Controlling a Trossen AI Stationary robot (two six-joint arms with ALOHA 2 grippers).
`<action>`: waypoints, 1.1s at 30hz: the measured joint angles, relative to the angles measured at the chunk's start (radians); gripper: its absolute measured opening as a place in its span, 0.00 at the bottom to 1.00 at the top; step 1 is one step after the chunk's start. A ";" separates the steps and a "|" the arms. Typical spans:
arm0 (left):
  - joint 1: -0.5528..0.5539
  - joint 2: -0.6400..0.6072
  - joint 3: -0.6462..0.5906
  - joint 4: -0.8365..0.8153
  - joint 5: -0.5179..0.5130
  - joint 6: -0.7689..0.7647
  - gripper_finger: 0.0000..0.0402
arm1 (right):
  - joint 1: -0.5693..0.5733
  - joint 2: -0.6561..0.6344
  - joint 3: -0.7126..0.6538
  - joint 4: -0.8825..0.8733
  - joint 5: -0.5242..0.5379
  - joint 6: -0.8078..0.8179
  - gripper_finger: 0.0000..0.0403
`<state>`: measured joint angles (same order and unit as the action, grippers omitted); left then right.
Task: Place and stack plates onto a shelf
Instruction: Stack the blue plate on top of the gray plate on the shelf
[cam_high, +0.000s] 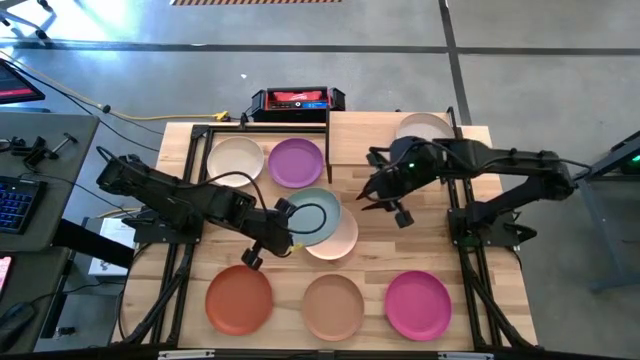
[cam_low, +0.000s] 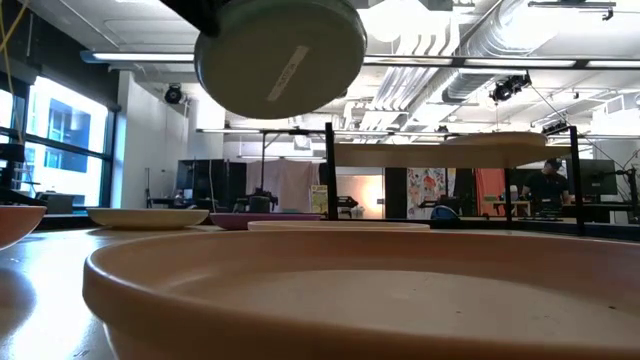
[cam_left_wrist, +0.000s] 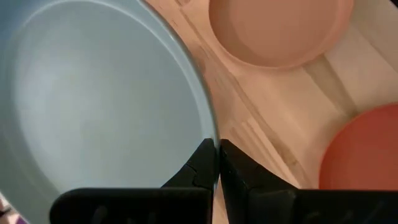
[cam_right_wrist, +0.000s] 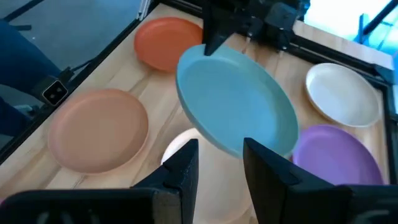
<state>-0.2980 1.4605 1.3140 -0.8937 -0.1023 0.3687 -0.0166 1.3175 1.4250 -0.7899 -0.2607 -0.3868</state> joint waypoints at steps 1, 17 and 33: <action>0.003 0.000 0.000 -0.002 0.000 0.012 0.00 | 0.003 0.015 0.000 0.007 -0.004 -0.009 0.26; 0.078 0.000 0.000 -0.006 0.001 0.195 0.00 | 0.058 0.177 0.000 0.105 -0.012 -0.094 0.21; 0.109 0.000 0.000 -0.030 0.006 0.264 0.00 | 0.058 0.259 0.000 0.122 -0.003 -0.086 0.21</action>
<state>-0.1890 1.4605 1.3140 -0.9241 -0.0967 0.6327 0.0414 1.5766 1.4250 -0.6681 -0.2634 -0.4725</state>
